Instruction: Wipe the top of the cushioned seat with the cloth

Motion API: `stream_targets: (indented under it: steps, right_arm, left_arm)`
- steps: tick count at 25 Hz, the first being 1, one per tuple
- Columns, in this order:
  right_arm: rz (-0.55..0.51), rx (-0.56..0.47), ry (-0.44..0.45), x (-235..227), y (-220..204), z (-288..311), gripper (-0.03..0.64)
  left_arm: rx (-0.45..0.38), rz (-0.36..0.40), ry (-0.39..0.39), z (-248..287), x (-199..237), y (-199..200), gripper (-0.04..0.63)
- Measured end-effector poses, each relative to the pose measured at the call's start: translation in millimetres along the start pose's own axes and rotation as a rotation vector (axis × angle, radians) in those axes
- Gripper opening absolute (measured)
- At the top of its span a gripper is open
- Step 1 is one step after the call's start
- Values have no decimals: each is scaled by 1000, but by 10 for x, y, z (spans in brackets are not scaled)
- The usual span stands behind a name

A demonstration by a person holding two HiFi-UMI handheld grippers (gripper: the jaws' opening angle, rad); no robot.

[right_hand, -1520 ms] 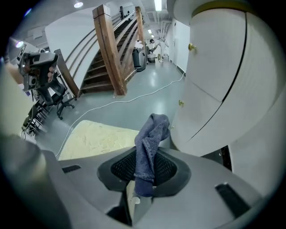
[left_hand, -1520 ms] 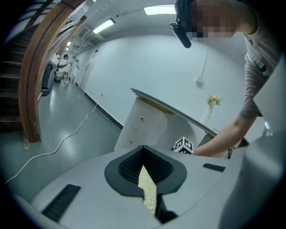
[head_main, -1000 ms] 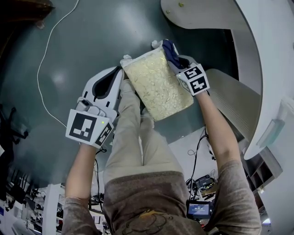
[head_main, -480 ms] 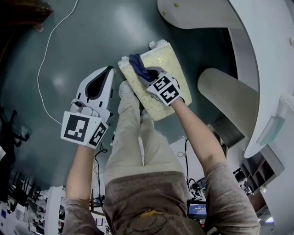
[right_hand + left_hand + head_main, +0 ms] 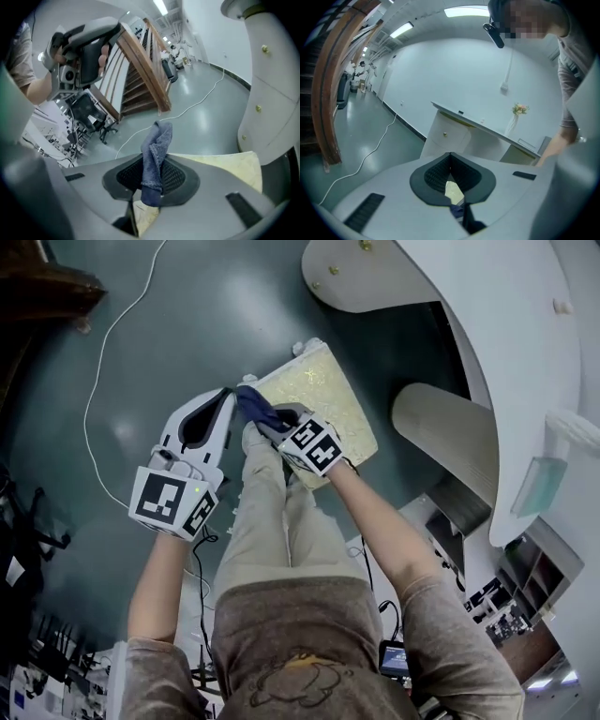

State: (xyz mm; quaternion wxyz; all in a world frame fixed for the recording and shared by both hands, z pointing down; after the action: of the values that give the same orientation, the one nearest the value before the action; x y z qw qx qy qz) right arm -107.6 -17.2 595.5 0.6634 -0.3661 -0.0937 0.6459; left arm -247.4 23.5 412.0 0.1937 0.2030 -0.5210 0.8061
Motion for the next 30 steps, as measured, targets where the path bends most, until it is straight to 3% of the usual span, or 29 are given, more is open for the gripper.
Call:
stream_targets:
  steps: [7, 11, 18, 25, 30]
  right_arm:
    - [59, -231, -127, 29, 724, -1435, 94]
    - [35, -335, -227, 163, 1002, -2352, 94]
    - [-54, -473, -414, 740, 1475, -3689, 95]
    - [-59, -563, -590, 1096, 1141, -4827, 95]
    - [-73, -647, -677, 1373, 1146, -5183, 95]
  left_arm:
    - [1, 45, -120, -171, -677, 715, 15]
    - [7, 62, -193, -186, -1192, 1035, 15]
    - [7, 156, -327, -496, -2006, 1631, 15]
    - [-6, 238, -498, -442, -3070, 1726, 15]
    - [-13, 308, -548, -599, -3398, 1626, 15]
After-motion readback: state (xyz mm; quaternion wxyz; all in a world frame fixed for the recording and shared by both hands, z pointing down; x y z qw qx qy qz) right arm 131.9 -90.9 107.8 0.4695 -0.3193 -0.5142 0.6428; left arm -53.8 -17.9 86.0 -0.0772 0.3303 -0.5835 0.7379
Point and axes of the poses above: the fingertips, and each gripper's own axes: z forward along the fingers, x to its left, y out of its top, the point moved 7 cm from there along -z, backward along the fingers, and after that the axes turned 10 degrees about -z, right-handed, at the moved point
